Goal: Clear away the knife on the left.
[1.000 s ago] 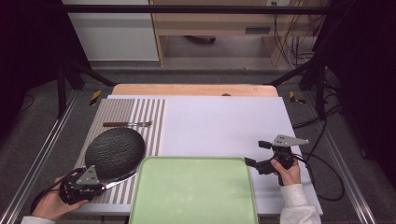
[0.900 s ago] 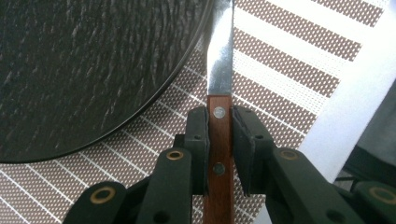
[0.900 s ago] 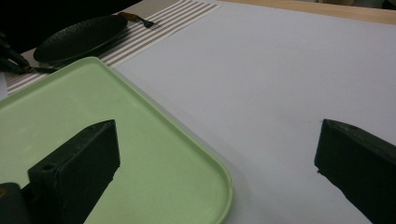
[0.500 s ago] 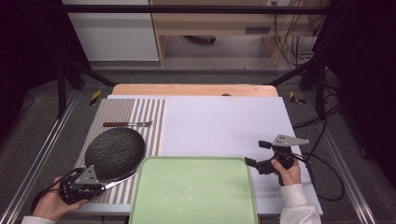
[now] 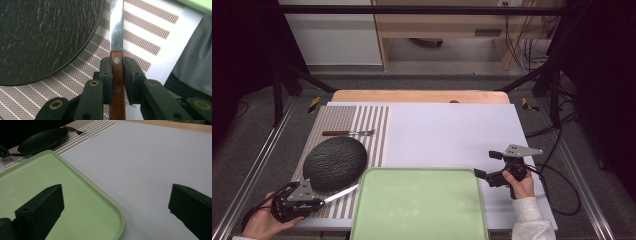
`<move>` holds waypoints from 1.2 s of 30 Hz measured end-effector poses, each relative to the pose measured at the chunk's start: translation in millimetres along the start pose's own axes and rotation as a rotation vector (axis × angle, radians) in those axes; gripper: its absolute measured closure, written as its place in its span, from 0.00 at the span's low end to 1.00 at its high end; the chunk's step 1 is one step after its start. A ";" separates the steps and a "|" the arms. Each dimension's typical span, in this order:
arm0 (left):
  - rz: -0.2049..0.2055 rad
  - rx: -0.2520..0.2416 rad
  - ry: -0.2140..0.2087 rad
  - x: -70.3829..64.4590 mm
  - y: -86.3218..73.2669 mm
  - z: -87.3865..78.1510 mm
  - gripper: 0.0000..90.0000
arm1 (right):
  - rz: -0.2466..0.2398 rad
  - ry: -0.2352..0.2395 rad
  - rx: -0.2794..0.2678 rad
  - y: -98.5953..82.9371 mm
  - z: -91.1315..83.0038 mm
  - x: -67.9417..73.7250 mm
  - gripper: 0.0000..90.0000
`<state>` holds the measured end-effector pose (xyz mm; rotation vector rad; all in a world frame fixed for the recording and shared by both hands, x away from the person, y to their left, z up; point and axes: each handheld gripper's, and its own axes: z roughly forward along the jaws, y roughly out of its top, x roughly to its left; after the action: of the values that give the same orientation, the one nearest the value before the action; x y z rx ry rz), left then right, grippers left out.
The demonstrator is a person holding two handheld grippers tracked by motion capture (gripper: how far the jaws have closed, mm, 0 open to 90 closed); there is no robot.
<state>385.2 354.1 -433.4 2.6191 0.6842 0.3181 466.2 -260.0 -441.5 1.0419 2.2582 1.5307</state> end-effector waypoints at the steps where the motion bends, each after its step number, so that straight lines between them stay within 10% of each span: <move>1: -0.001 -0.007 0.001 -0.7 1.5 -1.0 0.86 | 0.000 0.000 0.000 0.0 0.0 0.0 0.01; 36: -0.074 -0.095 0.040 -16.8 65.4 1.6 0.86 | -0.006 0.003 0.002 0.1 0.2 0.2 0.01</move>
<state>398.5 293.1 -407.7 2.4972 0.7586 0.3719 466.2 -259.7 -441.5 1.0327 2.2626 1.5290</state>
